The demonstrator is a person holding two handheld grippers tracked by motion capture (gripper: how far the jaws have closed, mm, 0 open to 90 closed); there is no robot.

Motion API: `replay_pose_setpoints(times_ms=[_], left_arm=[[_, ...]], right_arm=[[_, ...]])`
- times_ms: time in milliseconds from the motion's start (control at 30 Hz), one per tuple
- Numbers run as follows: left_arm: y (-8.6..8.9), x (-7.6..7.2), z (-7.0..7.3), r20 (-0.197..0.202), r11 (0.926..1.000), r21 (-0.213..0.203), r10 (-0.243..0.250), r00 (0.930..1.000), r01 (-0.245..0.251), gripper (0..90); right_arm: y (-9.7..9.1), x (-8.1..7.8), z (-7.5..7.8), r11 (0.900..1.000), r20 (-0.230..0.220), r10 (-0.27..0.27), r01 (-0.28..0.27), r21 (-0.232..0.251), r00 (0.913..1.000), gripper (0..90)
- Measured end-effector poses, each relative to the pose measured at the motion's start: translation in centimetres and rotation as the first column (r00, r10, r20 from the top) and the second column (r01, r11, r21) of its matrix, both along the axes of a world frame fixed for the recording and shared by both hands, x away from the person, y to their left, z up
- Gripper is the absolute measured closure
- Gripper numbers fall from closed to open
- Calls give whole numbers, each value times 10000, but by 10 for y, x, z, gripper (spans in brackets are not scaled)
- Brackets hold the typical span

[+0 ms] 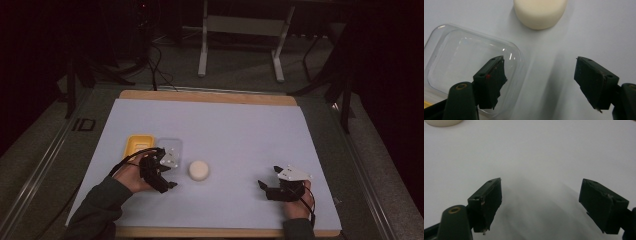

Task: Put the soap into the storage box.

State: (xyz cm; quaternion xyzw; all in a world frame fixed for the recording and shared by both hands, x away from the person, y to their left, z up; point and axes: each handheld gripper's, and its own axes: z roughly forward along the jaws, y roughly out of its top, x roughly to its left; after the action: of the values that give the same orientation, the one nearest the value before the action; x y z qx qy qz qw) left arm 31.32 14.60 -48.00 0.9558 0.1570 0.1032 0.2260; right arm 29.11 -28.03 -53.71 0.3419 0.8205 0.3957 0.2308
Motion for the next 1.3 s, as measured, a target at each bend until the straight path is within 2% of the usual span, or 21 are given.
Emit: replay_pose_setpoints(times_ms=[767, 1167, 1300], left_arm=[[-16, 12, 4, -92, 9989, 442, -147, 9999, 151, 175], [-22, 20, 2, -292, 9992, 375, -156, 9995, 167, 161], [-26, 21, 1, -338, 9982, 509, -296, 9990, 313, 161]], right_arm=[[0, 0, 0, 10000, -12, 26, -26, -10, 10000, 183], [0, 0, 0, 10000, -32, 45, -45, -22, 10000, 183], [0, 0, 0, 10000, -37, 48, -48, -20, 10000, 183]])
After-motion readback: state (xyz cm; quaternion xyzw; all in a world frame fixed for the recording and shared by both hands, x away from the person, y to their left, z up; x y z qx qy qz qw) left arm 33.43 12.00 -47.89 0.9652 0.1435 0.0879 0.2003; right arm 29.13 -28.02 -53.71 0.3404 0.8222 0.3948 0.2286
